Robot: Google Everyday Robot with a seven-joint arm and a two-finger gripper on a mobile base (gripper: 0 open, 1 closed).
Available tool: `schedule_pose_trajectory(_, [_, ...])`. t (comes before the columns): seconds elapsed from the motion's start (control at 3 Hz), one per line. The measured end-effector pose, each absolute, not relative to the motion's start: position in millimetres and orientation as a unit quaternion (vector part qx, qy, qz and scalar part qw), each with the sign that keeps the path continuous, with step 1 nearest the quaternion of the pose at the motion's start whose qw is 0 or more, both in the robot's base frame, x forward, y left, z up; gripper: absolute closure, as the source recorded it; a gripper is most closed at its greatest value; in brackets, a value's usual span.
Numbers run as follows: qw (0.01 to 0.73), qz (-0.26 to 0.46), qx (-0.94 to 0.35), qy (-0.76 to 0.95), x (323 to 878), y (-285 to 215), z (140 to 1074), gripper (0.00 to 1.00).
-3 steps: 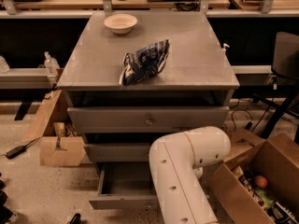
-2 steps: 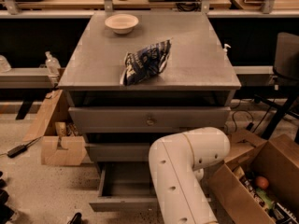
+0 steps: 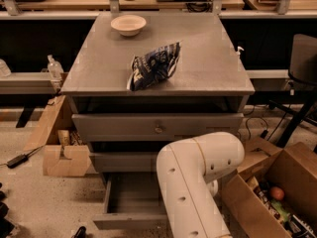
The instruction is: Open bottom drawer
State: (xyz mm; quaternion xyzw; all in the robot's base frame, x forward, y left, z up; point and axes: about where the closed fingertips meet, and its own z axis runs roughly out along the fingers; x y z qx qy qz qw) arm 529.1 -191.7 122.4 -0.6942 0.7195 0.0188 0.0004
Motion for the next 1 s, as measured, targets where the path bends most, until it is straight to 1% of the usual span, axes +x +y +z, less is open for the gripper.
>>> schedule_pose_trajectory(0.33, [-0.001,0.02,-0.691,0.723,527.3,-192.0,124.2,1.0])
schedule_pose_trajectory(0.67, [-0.016,0.03,-0.685,0.727,491.8,-199.1,131.7,1.0])
schedule_pose_trajectory(1.0, [-0.017,0.031,-0.685,0.727,494.2,-198.9,131.9,1.0])
